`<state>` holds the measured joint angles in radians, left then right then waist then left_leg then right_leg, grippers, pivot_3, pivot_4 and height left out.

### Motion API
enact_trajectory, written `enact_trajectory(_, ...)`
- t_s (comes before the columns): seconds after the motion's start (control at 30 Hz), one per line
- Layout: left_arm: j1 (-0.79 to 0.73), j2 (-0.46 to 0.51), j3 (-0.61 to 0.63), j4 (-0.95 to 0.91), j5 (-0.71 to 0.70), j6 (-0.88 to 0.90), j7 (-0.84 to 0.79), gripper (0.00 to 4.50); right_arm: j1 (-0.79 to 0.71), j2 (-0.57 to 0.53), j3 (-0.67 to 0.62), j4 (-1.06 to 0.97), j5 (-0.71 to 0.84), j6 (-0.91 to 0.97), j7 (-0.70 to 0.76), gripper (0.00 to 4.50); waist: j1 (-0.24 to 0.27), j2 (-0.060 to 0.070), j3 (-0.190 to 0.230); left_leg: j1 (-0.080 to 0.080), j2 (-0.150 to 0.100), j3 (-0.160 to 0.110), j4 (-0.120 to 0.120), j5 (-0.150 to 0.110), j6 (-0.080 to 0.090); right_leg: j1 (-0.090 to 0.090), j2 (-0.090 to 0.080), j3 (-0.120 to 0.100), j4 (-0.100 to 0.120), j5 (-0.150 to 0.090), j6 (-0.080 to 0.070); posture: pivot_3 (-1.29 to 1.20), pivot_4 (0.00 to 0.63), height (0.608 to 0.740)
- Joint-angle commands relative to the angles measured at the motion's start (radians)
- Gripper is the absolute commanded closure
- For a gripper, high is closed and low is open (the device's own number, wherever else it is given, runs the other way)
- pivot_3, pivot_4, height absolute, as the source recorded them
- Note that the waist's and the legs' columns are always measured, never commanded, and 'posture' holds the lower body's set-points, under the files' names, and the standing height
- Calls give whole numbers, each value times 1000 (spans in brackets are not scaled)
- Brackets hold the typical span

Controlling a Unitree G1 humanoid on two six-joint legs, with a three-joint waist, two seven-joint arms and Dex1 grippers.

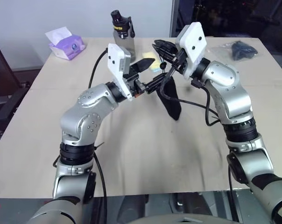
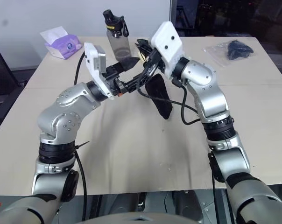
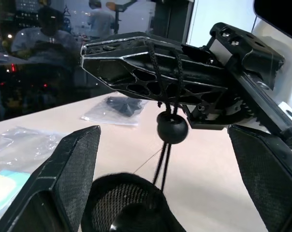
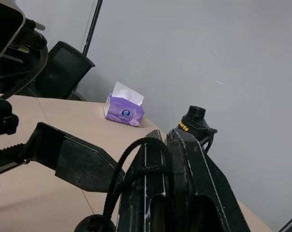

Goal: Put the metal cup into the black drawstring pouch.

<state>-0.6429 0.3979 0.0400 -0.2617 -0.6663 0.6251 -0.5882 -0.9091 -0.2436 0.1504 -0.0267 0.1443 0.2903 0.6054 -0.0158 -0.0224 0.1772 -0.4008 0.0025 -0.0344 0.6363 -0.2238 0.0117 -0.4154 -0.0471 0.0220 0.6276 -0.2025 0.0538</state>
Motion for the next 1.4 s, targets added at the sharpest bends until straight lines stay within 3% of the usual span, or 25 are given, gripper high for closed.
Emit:
enact_trajectory(0.03, -18, -9, 17, -14, -1, -20, 2, 1360, -24, 5, -8, -53, 11, 1, -2, 4500, 0, 0, 0, 0, 0, 0, 0, 0, 0, 0, 0, 0, 0, 0, 0, 0, 150, 740)
enact_trajectory(0.1, -17, -11, 18, -15, -2, -17, 0, 2189, -22, 7, -8, -55, 9, 5, -2, 4500, 0, 0, 0, 0, 0, 0, 0, 0, 0, 0, 0, 0, 0, 0, 0, 0, 150, 740)
enact_trajectory(0.5, -26, -23, 31, -18, -25, 1, 6, 2189, -12, 16, 0, -65, 7, 13, 0, 4500, 0, 0, 0, 0, 0, 0, 0, 0, 0, 0, 0, 0, 0, 0, 0, 0, 150, 740)
enact_trajectory(0.6, -27, -28, 37, -18, -37, 1, 0, 3005, -11, 17, 3, -66, 7, 13, 0, 4500, 0, 0, 0, 0, 0, 0, 0, 0, 0, 0, 0, 0, 0, 0, 0, 0, 150, 740)
enact_trajectory(0.7, -27, -28, 35, -16, -35, 3, 1, 4327, -10, 17, 4, -66, 7, 13, 0, 4500, 0, 0, 0, 0, 0, 0, 0, 0, 0, 0, 0, 0, 0, 0, 0, 0, 150, 740)
enact_trajectory(0.9, -5, -1, -12, -10, 36, -8, -3, 4331, -52, 88, -81, -52, 74, 15, -80, 4500, -2, 0, 0, 0, 0, 0, 0, 0, 0, 0, 0, 0, 1, 0, 0, 0, 150, 740)
enact_trajectory(0.97, 11, 1, -19, 2, 56, -11, 3, 4331, -102, 145, -173, -27, 145, 2, -154, 4500, -2, 1, 0, 0, 0, 0, 0, 0, 0, 0, 0, 0, 1, 0, 0, 0, 150, 740)
enact_trajectory(1.1, 47, 0, -27, 56, 131, -58, 14, 4331, -259, 263, -465, 44, 436, -34, -365, 4500, 2, 1, 1, 0, 0, 0, 0, 0, 0, -1, 0, 0, 2, 0, 0, 0, 150, 740)
enact_trajectory(1.23, 72, 11, -45, 86, 181, -108, -4, 4331, -314, 303, -584, 51, 623, -30, -459, 4500, 2, 1, 1, 0, 0, -1, 0, 0, 0, 0, -1, -2, 1, 0, 0, 0, 150, 740)
enact_trajectory(1.3, 88, 5, -31, 81, 153, -109, -17, 4331, -307, 293, -578, 48, 648, -15, -469, 4500, 0, 2, 1, 0, 0, 0, 0, 0, 0, 0, -1, 0, 1, 0, 0, 0, 150, 740)
enact_trajectory(1.33, 95, 9, -31, 73, 140, -106, -31, 3299, -293, 280, -553, 48, 622, -17, -460, 4500, -1, 3, 1, -1, 0, 1, 0, 0, 0, -1, -1, 0, 1, 0, 0, 0, 150, 740)
enact_trajectory(1.37, 99, 12, -31, 67, 137, -105, -36, 3088, -278, 270, -528, 47, 600, -15, -452, 4500, -2, 3, 1, -1, 0, 1, -1, 0, 0, -2, -1, 0, 1, 0, 0, 0, 150, 740)
enact_trajectory(1.4, 97, 5, -27, 68, 143, -113, -23, 2427, -266, 265, -511, 43, 593, -11, -448, 4500, -3, 3, 1, -1, 0, 1, -1, 0, 0, -2, -1, 0, 2, 0, 0, 0, 150, 740)
